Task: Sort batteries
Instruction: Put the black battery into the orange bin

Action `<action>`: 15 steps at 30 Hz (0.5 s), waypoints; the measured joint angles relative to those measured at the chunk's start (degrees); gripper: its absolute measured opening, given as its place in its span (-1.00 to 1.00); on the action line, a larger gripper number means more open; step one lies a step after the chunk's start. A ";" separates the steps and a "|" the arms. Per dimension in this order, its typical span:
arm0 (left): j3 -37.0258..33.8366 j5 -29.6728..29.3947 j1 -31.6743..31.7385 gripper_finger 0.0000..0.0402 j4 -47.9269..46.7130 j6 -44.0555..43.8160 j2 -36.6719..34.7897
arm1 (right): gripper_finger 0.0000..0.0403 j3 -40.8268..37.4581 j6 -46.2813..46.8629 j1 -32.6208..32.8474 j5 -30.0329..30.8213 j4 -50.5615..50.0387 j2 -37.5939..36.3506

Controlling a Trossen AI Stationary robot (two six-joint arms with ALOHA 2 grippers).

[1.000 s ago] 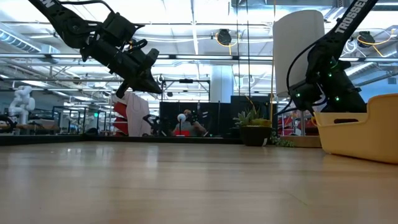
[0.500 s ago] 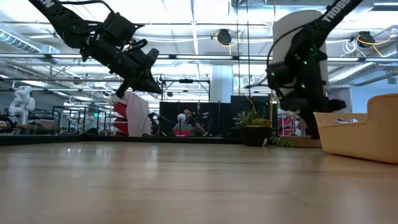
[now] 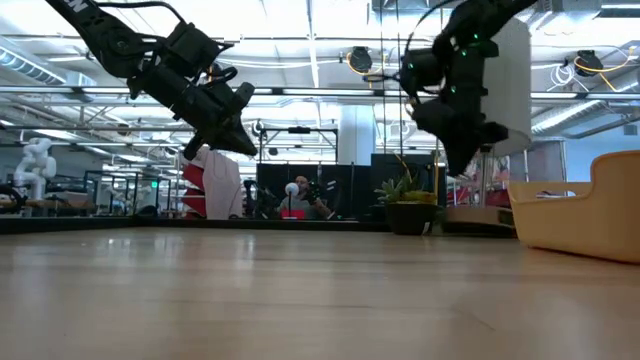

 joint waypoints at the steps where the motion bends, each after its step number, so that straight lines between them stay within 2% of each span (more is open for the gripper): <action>1: 0.00 0.00 -0.02 -0.95 -0.55 0.00 0.00 | -0.97 0.88 0.25 0.51 -1.03 -0.05 0.00; 7: 0.00 -0.01 0.00 -0.95 -1.77 3.07 0.01 | -0.97 4.58 4.23 3.93 -2.02 -0.04 0.00; 15: 0.00 -0.02 -0.02 -0.95 -1.64 5.07 0.00 | -0.97 5.74 9.38 6.93 -2.76 -0.20 -0.09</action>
